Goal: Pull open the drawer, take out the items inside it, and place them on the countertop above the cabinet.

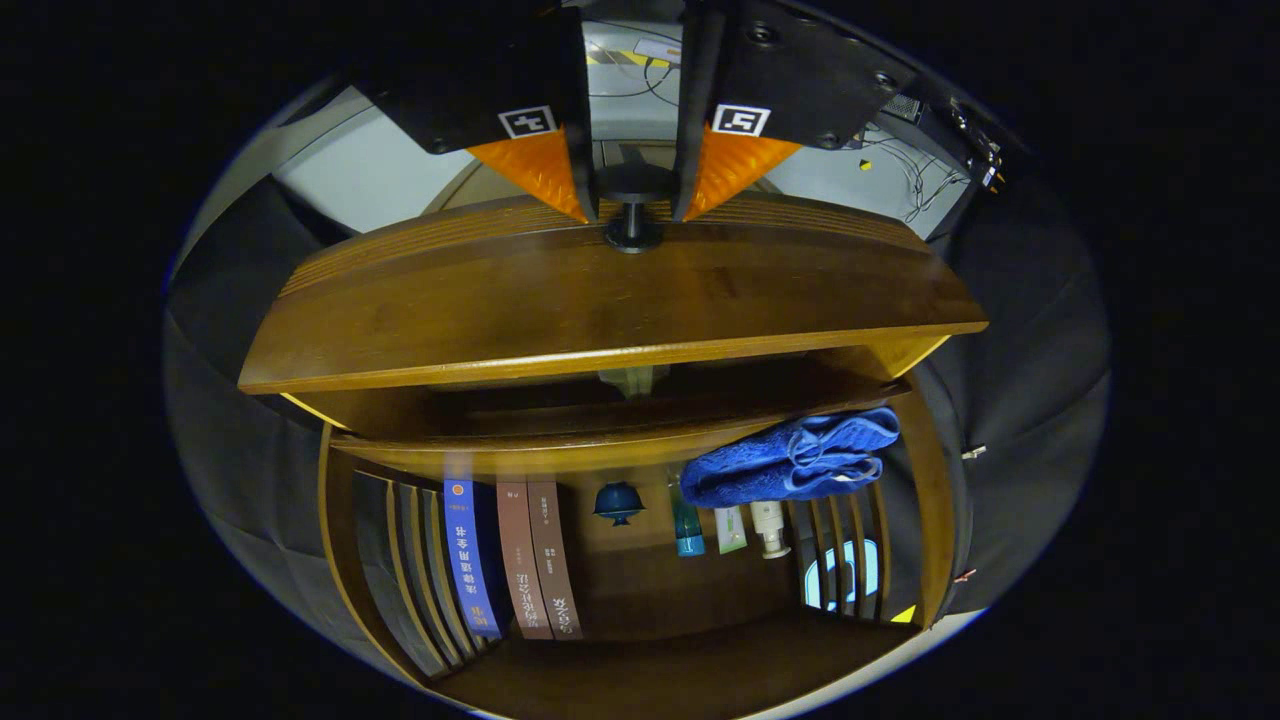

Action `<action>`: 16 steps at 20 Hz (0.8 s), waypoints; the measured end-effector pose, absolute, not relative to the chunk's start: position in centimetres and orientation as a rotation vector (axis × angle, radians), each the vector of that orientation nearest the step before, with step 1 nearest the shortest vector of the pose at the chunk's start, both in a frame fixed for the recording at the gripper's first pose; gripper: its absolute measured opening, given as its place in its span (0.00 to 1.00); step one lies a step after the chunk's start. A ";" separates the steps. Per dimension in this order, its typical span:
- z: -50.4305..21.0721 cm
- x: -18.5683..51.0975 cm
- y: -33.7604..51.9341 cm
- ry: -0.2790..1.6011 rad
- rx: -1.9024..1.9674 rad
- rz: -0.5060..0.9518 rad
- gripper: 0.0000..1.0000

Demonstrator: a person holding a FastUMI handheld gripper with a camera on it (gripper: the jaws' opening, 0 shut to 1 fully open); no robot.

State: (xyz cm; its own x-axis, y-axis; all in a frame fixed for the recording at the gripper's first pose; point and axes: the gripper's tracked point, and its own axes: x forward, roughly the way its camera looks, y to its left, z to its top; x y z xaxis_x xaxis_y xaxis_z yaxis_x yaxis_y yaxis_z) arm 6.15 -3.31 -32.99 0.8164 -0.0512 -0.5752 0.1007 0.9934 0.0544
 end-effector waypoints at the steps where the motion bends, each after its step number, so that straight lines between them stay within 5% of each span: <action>1: -32.9 5.3 -3.2 0.613 0.089 -0.080 0.42; 16: -32.9 -1.8 -2.7 0.639 0.141 -0.068 0.42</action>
